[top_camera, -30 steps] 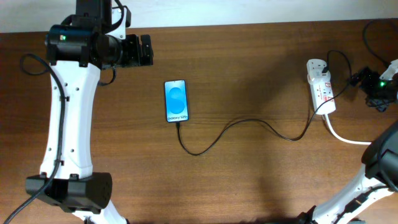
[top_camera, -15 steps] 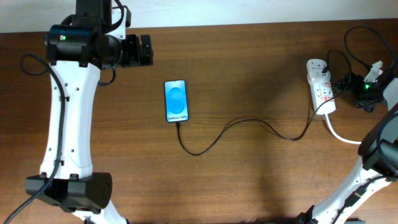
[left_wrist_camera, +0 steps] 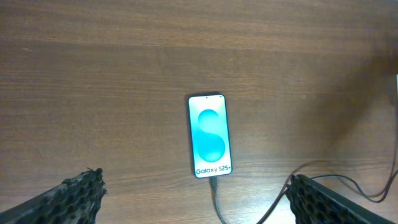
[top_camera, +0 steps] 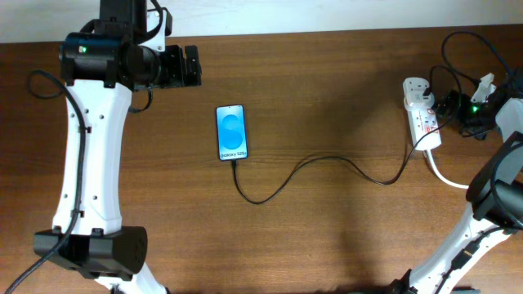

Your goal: Plug charger to phone and switch on socket

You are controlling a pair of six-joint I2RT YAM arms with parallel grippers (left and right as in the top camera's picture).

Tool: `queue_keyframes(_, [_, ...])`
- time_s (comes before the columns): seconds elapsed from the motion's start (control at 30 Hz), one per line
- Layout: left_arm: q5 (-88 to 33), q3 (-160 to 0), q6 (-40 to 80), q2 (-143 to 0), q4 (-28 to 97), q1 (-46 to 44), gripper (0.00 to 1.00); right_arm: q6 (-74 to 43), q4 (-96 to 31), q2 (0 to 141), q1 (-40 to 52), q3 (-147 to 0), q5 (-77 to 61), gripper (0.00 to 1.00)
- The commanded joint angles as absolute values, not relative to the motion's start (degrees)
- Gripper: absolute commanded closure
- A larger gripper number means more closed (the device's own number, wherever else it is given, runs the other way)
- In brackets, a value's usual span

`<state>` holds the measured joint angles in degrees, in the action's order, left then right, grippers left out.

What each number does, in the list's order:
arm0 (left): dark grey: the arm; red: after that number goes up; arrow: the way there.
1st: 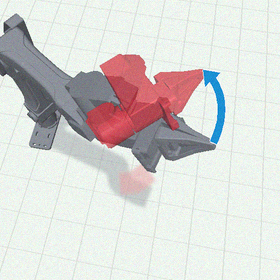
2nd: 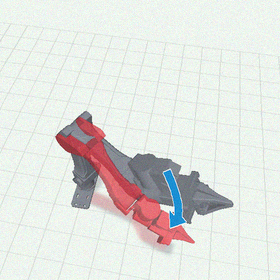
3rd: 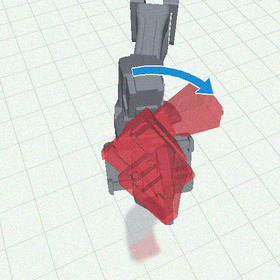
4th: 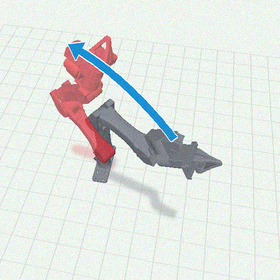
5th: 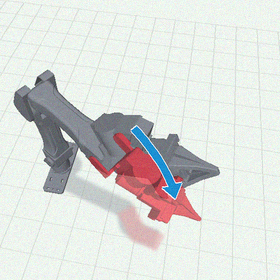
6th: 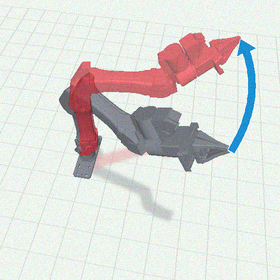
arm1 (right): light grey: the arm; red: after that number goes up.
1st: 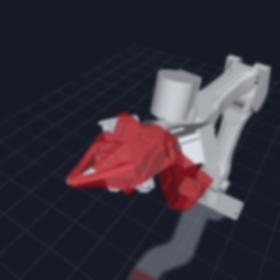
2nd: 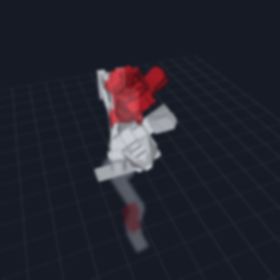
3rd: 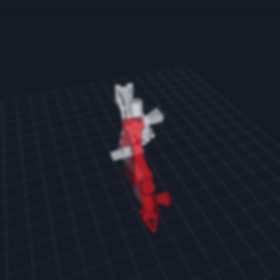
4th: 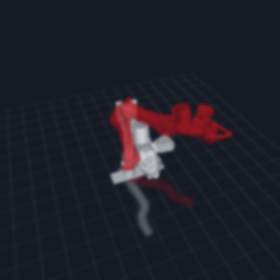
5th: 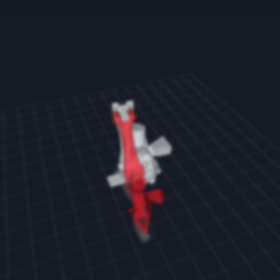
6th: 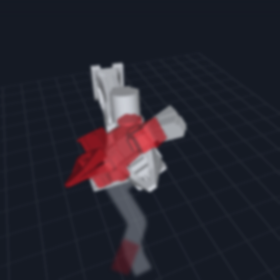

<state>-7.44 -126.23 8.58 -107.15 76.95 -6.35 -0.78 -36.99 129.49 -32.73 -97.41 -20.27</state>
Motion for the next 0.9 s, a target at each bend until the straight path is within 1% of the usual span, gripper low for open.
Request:
queue_keyframes(0.0, [-7.01, -126.80, 8.05, -105.89, 76.84, -6.33, 0.01, -0.40, -37.93, 132.18, -31.77, -97.38, -18.79, 0.01])
queue_keyframes(0.23, [-7.01, -126.80, 8.05, -105.89, 76.86, -6.33, 0.01, 1.34, -39.03, 132.40, -31.33, -97.38, -18.57, 0.01])
queue_keyframes(0.4, [-7.01, -126.80, 8.05, -105.89, 76.86, -6.33, 0.01, 2.72, -39.20, 132.49, -29.08, -97.41, -12.71, 0.01])
queue_keyframes(0.53, [-7.01, -126.80, 8.05, -105.89, 76.84, -6.33, 0.01, 2.79, -39.66, 132.49, -27.75, -97.41, -12.75, 0.01])
queue_keyframes(0.87, [-7.01, -126.80, 8.05, -105.89, 76.84, -6.33, 0.01, 2.52, -44.18, 132.49, -27.70, -97.41, -12.82, 0.01])
